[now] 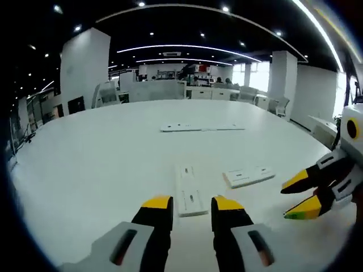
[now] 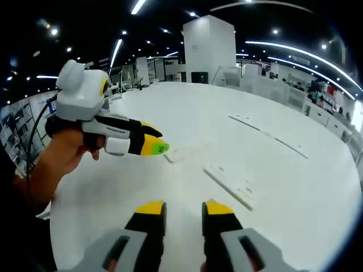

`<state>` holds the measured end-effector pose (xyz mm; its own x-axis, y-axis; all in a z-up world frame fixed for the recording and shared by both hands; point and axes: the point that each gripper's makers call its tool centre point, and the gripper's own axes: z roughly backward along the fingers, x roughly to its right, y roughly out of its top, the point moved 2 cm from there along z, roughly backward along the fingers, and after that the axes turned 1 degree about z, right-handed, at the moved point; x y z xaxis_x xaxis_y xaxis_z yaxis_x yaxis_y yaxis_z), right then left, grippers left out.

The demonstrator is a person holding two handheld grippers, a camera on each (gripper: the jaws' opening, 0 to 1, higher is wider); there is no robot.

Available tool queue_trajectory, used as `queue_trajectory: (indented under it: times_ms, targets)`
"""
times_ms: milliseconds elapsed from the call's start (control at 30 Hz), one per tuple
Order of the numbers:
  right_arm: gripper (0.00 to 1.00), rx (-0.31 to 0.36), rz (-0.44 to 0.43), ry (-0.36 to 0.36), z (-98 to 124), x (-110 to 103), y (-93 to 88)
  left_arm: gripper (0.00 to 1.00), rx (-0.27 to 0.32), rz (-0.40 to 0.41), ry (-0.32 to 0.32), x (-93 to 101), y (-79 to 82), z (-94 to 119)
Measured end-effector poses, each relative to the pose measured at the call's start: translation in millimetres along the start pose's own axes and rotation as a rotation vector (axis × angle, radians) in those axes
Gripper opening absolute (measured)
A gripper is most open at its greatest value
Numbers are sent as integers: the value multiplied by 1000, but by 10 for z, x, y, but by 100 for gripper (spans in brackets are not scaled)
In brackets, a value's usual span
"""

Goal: Locate the socket holder cover, grip the socket holder cover, clip it into the socket holder slot.

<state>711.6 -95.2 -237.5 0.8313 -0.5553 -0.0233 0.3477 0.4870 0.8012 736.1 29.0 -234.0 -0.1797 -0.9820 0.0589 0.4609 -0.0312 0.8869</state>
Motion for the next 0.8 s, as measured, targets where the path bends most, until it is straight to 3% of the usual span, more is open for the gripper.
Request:
queue_trajectory:
  times_ms: [133, 300, 800]
  targets:
    - [26, -4, 11, -5, -12, 2, -9, 25, -30, 19, -6, 35, -138, -68]
    - [26, -2, 11, 0, -6, -13, -14, 23, -57, 12, 33, -40, -230, -110]
    - [27, -8, 19, 6, -6, -47, -16, 21, -26, 31, 73, -113, -169, -205]
